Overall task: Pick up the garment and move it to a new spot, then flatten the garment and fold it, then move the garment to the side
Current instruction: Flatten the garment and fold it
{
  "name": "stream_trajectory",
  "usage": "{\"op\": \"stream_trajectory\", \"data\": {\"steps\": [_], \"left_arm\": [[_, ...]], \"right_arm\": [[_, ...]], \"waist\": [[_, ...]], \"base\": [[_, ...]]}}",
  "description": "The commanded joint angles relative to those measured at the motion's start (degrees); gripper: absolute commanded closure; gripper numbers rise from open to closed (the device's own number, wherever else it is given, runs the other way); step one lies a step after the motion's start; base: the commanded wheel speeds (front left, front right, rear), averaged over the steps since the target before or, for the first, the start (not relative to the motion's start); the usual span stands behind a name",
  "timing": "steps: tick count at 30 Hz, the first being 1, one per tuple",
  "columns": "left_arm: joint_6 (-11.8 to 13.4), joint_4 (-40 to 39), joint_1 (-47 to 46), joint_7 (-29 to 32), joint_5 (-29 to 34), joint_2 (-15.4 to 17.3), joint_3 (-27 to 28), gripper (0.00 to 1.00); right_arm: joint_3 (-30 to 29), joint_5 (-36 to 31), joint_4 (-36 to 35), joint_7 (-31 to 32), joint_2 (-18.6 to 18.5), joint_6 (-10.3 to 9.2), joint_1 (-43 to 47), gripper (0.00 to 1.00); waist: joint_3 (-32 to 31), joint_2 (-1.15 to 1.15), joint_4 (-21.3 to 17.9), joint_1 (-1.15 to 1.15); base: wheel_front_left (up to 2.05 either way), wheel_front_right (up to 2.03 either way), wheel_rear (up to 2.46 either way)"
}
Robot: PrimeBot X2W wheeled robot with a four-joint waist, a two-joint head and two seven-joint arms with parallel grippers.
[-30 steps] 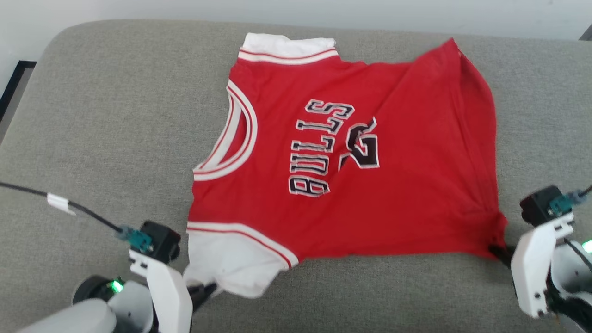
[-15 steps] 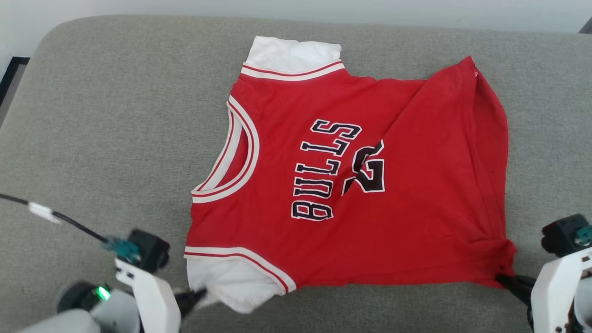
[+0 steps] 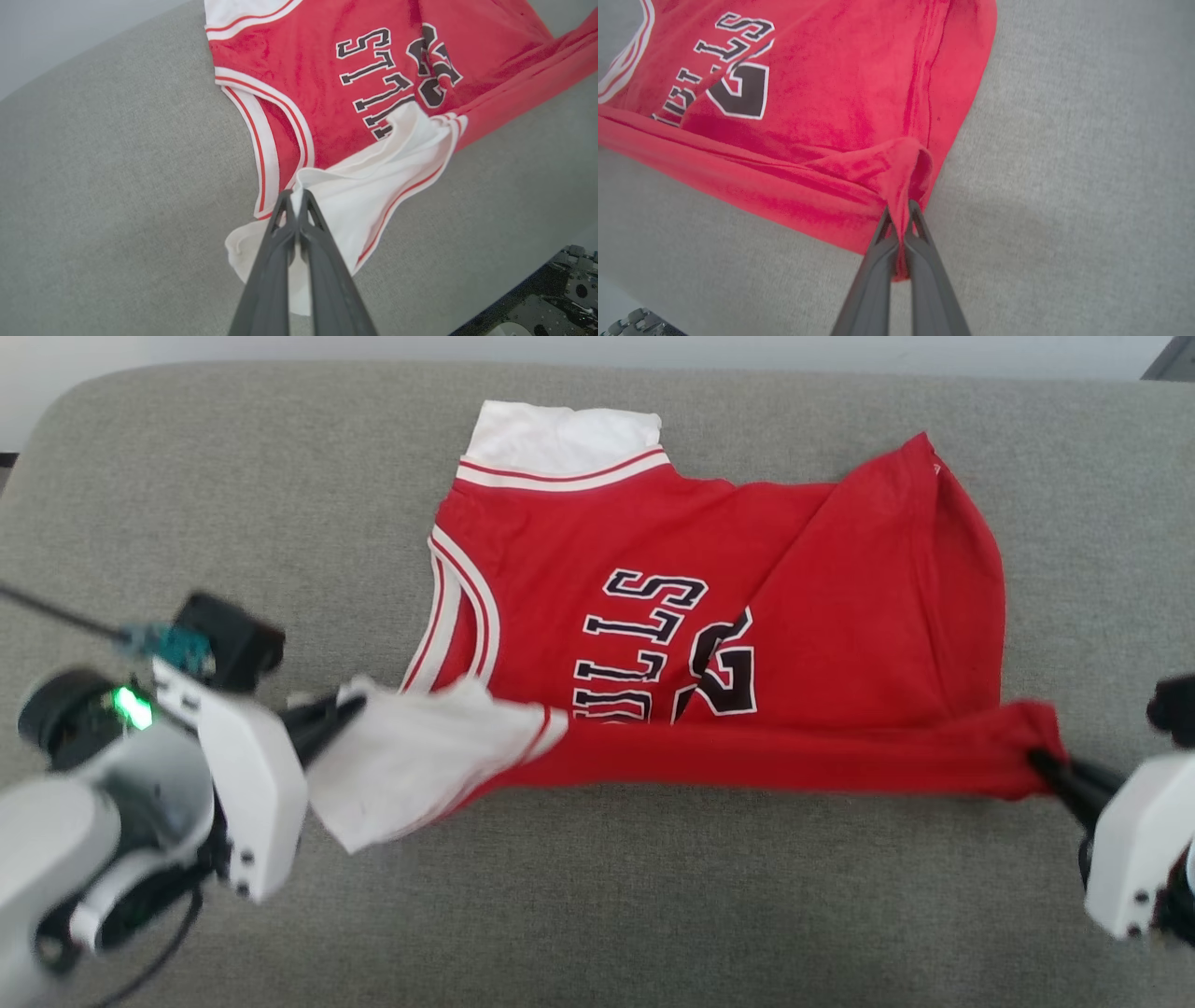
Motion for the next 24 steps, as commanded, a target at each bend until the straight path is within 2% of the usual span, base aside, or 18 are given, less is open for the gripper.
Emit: {"op": "stream_trajectory", "data": {"steps": [1, 13, 16, 17, 24], "left_arm": [[-1.5, 2.4, -2.4, 0.7, 0.7, -1.2, 0.5, 1.00], [-14.0, 26.8, -14.5, 1.5, 3.7, -14.1, 0.1, 1.00], [-15.9, 33.1, -16.1, 1.3, 3.7, -17.6, -0.7, 1.00], [-15.9, 33.1, -16.1, 1.3, 3.7, -17.6, -0.7, 1.00], [-18.0, 45.8, -17.5, 2.6, 1.5, -24.0, -3.2, 1.00]], "right_arm": [[0.1, -1.2, 1.0, -1.1, 0.5, -0.02, -2.6, 1.00], [4.4, -7.3, 16.0, -7.7, 3.0, -0.02, -19.6, 1.00], [6.2, -7.7, 21.1, -9.1, 3.4, -0.02, -23.2, 1.00], [6.2, -7.7, 21.1, -9.1, 3.4, -0.02, -23.2, 1.00], [11.8, -8.0, 32.0, -10.8, 4.2, -0.02, -29.3, 1.00]], "waist": [[0.6, 0.00, -0.3, 0.00], [4.6, 0.00, -1.6, 0.00], [5.6, 0.00, -1.9, 0.00], [5.6, 0.00, -1.9, 0.00], [7.1, 0.00, -2.7, 0.00]], "base": [[0.00, 0.00, 0.00], [0.00, 0.00, 0.00], [0.00, 0.00, 0.00], [0.00, 0.00, 0.00], [0.00, 0.00, 0.00]]}}
